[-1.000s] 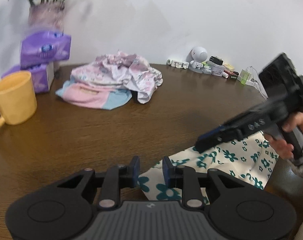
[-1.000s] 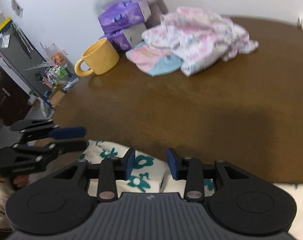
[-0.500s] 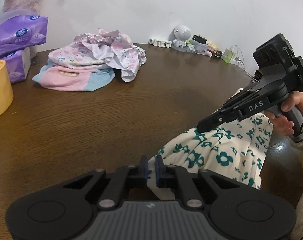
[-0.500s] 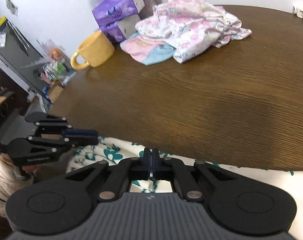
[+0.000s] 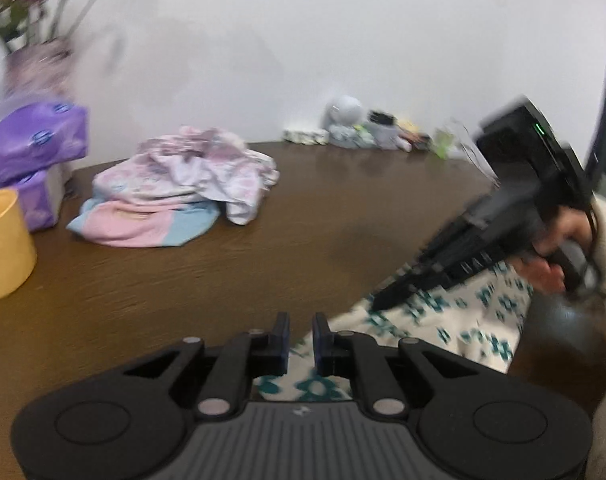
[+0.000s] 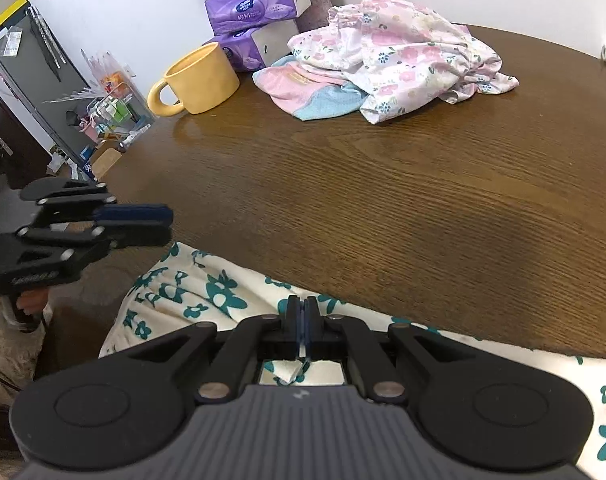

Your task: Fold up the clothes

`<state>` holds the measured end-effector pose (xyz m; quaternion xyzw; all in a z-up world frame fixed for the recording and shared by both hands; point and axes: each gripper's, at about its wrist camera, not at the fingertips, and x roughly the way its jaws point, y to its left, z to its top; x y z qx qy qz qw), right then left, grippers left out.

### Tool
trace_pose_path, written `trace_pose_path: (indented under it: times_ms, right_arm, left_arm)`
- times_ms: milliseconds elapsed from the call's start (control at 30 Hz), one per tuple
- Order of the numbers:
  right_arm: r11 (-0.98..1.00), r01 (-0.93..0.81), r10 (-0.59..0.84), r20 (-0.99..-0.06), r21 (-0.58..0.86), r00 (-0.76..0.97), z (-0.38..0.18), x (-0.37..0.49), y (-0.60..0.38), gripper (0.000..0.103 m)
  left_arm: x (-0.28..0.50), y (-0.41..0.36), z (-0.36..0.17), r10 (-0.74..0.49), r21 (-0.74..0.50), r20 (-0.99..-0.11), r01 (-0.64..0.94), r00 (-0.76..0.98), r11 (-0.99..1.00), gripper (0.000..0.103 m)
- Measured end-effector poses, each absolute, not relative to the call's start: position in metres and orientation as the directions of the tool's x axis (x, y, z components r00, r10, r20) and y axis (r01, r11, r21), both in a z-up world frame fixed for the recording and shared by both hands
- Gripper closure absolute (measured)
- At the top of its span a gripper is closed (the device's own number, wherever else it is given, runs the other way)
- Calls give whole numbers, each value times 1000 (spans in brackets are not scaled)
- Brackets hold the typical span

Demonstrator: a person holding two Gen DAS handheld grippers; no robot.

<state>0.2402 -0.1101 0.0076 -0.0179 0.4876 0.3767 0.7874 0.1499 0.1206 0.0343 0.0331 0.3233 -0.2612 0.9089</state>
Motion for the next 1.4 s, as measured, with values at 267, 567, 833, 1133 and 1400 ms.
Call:
trace_pose_path:
  times_ms: [267,567,833,1133,1400]
  right_arm:
    - [718,-631,560,-783,296,271,8,239,-108,101]
    - [708,-651,552,-788,271,272,15,240,-103,100]
    - [715,-647,546,-790,266,278,12,240,-104,100]
    - [735,-625,542,-782,263,308,14,238,-108,99]
    - [730,-629,605,-683,268,411,38,215,-103,96]
  left_arm:
    - [150,110,22,-441,-91,-640,508,630,857,91]
    - [186,126,24,-501,-163,-638,533,585,830,83]
    - [205,113,16,-568,-169,-711,684,414,709,101]
    - [211,111,18,-574,-163,-741,735,349,658,95]
    - [188,143,37,-532,-184,-620,553,576,813,67]
